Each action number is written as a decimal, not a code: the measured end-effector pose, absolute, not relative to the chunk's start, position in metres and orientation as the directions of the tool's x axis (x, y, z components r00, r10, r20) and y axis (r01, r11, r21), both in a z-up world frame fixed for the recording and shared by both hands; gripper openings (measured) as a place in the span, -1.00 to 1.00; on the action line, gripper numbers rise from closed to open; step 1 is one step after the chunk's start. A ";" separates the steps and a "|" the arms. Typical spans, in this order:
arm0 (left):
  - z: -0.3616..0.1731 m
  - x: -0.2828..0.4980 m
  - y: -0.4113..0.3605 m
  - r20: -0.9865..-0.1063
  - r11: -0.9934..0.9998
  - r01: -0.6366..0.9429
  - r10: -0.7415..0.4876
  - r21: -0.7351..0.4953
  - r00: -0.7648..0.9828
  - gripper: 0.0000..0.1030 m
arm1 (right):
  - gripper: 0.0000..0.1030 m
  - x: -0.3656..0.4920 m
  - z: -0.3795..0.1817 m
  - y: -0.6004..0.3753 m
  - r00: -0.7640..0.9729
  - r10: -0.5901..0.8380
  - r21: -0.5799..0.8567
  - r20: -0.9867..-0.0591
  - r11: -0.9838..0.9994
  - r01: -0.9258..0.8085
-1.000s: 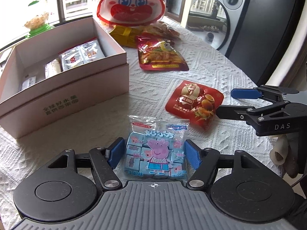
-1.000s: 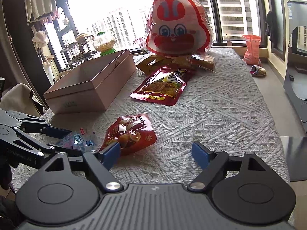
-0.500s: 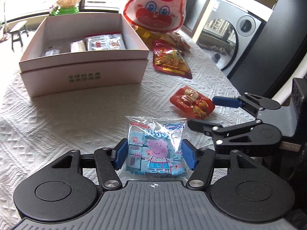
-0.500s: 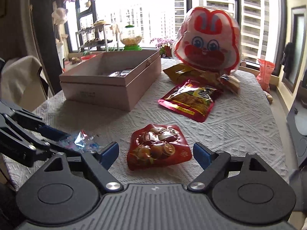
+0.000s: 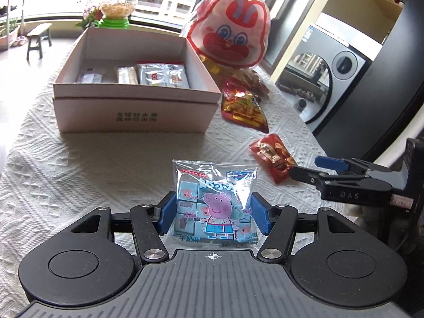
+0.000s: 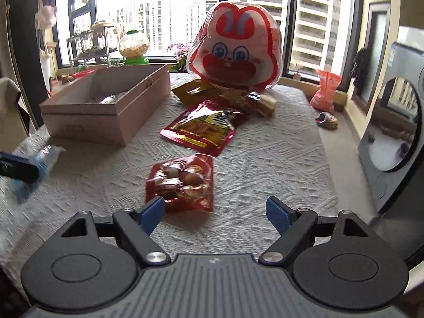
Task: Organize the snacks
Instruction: 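Lift the Peppa pack with the left tool while the right grasps the red snack bag, then carry the Peppa pack and red snack bag over the pink box with both tools, then open both tools to drop the snacks into the pink box, then move the left tool toward the round bread packet while the right approaches the white-ball candy bag, then grasp the round bread packet with the left tool while the right grasps the white-ball candy bag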
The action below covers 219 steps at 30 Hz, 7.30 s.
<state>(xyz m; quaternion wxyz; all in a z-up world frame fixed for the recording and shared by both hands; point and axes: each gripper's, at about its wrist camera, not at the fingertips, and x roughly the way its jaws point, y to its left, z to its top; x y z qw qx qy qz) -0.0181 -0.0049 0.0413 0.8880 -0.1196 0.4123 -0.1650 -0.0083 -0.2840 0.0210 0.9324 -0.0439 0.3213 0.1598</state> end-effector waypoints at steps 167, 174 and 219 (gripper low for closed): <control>0.044 0.071 -0.055 -0.656 0.865 0.212 -0.487 -0.455 0.577 0.19 | -0.17 0.061 0.017 -0.272 0.803 0.168 -0.081 -0.572 0.962 -0.259; 0.045 0.073 -0.047 -0.679 0.903 0.187 -0.416 -0.387 0.605 0.19 | -0.19 0.035 0.011 -0.247 0.602 0.512 0.122 -0.613 0.814 -0.568; 0.020 0.038 -0.034 -0.726 0.941 0.246 -0.335 -0.231 0.601 0.17 | 0.33 0.151 0.013 -0.335 0.784 -0.060 -0.097 -0.618 0.995 -0.001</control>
